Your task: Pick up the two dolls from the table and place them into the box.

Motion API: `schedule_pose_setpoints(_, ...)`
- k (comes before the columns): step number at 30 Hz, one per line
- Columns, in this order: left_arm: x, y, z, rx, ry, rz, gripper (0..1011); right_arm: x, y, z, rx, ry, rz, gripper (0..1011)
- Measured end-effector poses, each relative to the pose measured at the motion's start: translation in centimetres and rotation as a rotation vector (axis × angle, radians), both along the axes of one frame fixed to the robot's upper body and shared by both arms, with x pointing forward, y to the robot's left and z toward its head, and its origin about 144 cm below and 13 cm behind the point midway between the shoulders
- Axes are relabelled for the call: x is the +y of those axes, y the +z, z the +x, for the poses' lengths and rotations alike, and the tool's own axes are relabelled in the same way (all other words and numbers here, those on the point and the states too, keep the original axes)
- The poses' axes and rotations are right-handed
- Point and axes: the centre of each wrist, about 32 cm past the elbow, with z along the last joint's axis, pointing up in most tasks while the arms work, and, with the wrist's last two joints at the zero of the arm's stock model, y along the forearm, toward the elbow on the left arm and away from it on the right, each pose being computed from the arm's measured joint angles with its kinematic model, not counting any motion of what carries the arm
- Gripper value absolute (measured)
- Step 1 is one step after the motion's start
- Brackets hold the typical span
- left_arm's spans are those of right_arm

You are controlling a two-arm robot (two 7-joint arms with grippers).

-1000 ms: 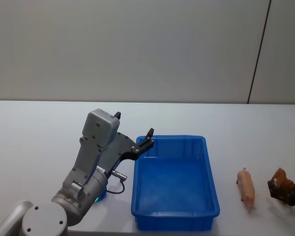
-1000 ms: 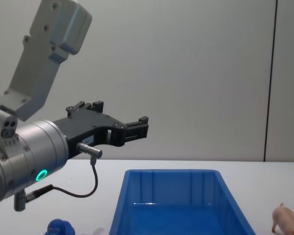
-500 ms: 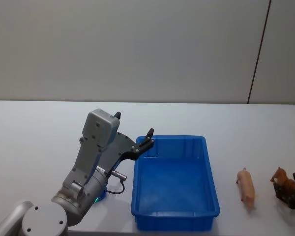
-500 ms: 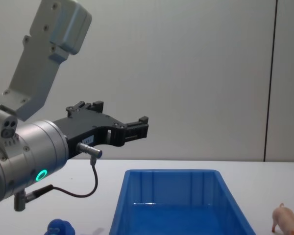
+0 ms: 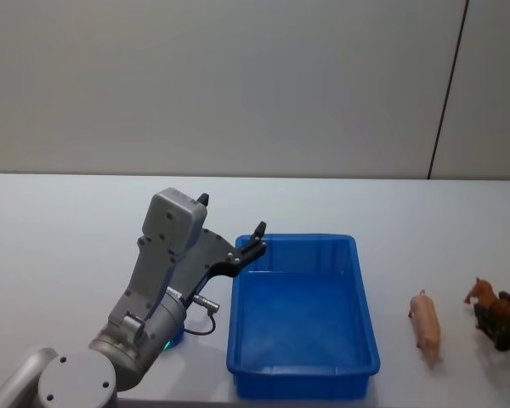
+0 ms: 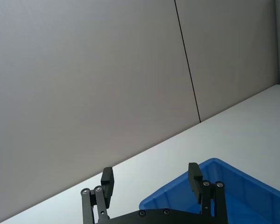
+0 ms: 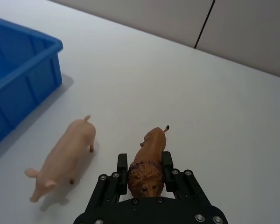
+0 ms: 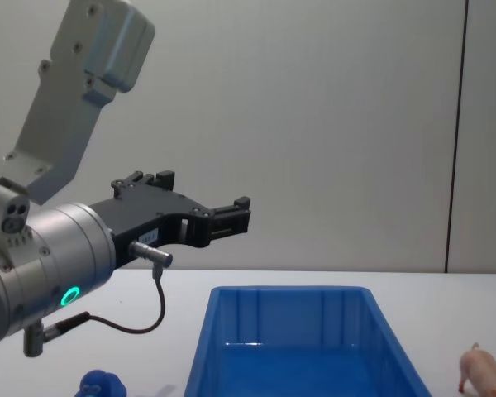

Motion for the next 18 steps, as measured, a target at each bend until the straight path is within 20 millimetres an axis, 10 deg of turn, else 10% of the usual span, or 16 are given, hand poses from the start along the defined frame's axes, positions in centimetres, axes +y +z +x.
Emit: schedule_pose_setpoints(18,0.0,0.0,0.0,0.000,0.000,0.000,1001,3.1,3.7,0.2,-0.189,0.108,0.122,417)
